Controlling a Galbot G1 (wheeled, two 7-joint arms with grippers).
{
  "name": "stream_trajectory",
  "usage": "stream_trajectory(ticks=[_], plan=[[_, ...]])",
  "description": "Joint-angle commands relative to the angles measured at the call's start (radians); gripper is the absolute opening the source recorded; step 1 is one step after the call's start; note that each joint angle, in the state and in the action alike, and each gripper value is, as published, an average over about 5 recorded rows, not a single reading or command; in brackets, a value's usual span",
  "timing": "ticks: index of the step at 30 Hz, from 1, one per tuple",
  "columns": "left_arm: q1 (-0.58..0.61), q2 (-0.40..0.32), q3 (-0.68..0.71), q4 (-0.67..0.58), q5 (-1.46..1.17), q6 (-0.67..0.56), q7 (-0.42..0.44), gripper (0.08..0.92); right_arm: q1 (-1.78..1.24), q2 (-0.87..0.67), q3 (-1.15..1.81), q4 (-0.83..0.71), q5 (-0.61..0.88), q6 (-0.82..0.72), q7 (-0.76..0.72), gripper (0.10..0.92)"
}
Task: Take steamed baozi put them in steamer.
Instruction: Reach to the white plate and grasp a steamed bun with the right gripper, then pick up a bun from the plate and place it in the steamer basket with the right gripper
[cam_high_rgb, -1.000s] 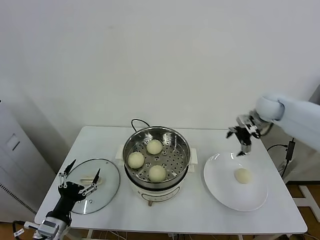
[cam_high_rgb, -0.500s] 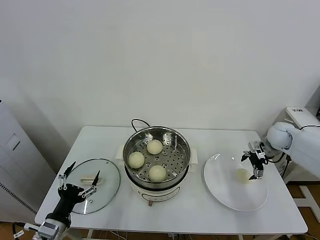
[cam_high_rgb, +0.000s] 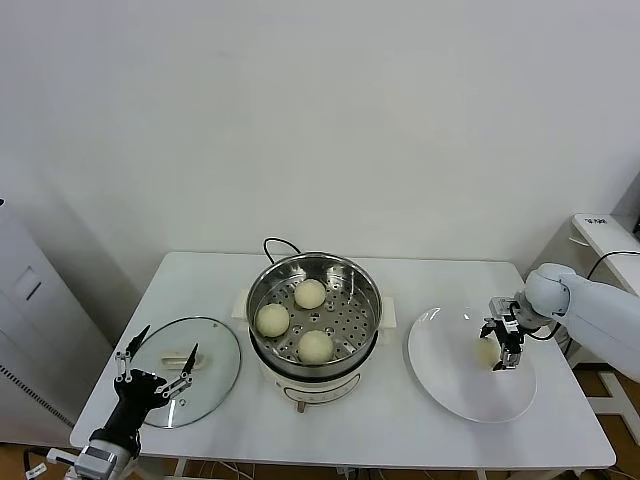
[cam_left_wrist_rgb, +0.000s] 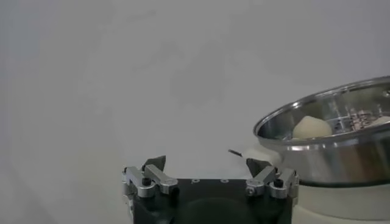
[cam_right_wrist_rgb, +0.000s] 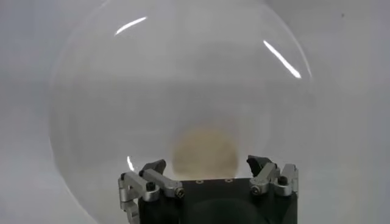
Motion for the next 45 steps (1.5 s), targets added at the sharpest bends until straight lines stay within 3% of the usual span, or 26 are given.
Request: stream_trajectory(ticks=[1, 8, 17, 21, 33, 45], plan=[[0.000, 0.003, -0.001, 0.004, 0.001, -0.001, 0.001, 0.823, 0.006, 0.005, -0.015, -0.010, 0.005, -0.007, 0.010, 0.648], [-0.003, 0.006, -0.006, -0.002, 0.000, 0.002, 0.000, 0.823, 0.313, 0.005, -0.206, 0.074, 0.215, -0.020, -0.032, 0.477], [-0.008, 0.001, -0.006, -0.012, 0.001, 0.006, -0.001, 0.823, 0.786, 0.262, -0.447, 0.175, 0.751, -0.166, -0.029, 0.463], [-0.015, -0.008, -0.004, -0.016, 0.001, 0.009, -0.003, 0.823, 0.831, 0.396, -0.452, 0.188, 0.881, -0.265, -0.016, 0.466], [-0.008, -0.010, -0.035, -0.007, -0.020, 0.004, -0.003, 0.823, 0.656, 0.454, -0.455, 0.433, 0.831, -0.464, 0.139, 0.467], [-0.012, -0.001, -0.038, -0.002, -0.027, 0.003, -0.003, 0.823, 0.547, 0.410, -0.470, 0.431, 0.589, -0.474, 0.215, 0.467]])
